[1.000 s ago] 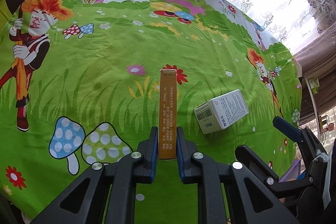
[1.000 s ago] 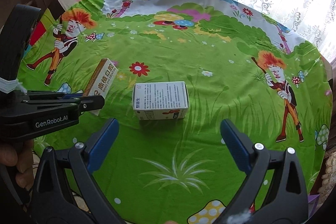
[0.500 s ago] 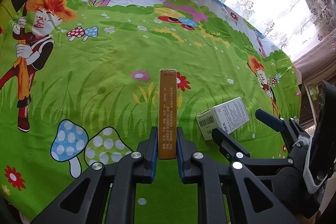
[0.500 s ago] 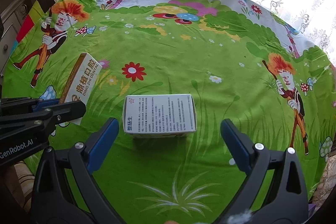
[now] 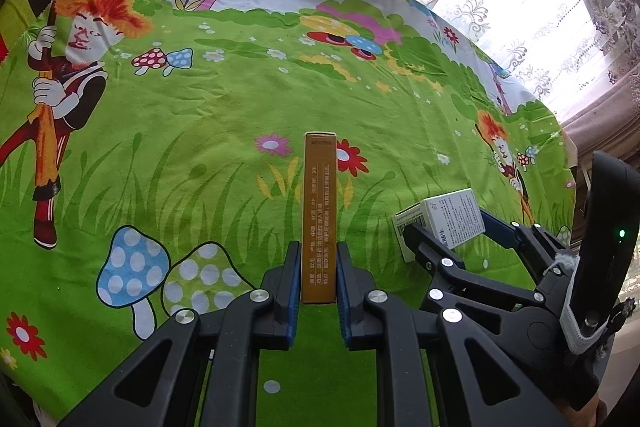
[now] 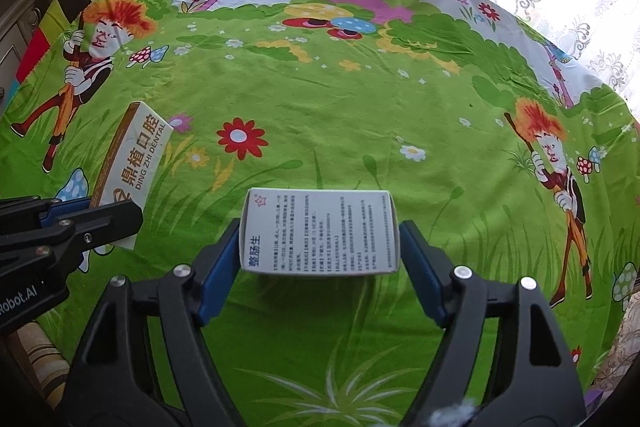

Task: Organize rigid objects
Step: 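Carry both held boxes over the storage box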

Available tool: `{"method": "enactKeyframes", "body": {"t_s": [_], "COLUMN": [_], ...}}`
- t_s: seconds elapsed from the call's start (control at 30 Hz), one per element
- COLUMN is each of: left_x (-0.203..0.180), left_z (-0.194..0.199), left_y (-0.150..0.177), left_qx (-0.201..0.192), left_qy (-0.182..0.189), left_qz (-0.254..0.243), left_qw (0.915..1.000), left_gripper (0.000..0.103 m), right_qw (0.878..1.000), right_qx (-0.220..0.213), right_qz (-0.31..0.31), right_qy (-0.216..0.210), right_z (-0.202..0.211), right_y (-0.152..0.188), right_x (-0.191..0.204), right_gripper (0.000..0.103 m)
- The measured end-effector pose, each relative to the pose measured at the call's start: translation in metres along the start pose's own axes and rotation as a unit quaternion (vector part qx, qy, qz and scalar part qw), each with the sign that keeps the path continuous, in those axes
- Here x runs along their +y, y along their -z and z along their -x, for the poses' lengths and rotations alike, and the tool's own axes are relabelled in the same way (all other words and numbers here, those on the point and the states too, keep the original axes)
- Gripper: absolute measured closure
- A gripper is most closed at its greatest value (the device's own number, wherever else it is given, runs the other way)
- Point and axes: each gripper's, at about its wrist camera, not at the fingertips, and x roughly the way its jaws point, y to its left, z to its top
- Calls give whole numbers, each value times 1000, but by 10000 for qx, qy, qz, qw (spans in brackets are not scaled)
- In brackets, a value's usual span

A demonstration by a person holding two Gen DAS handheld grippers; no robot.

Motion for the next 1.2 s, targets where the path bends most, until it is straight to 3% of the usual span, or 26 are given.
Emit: {"method": "enactKeyframes", "body": {"t_s": [0.53, 1.2], "left_x": [-27, -91], "left_z": [34, 79], "left_y": [18, 80], "left_qx": [-189, -229], "left_qy": [169, 731], "left_qz": [-196, -776], "left_qw": [9995, 9940], "left_gripper": [87, 87], "right_qw": [9981, 9902], "right_qx": [-272, -525], "right_qz": [-465, -1129], "right_qy": [314, 638], "right_z": [60, 158], "right_y": [29, 109], "right_x": [-27, -61], "right_gripper": [30, 30]}}
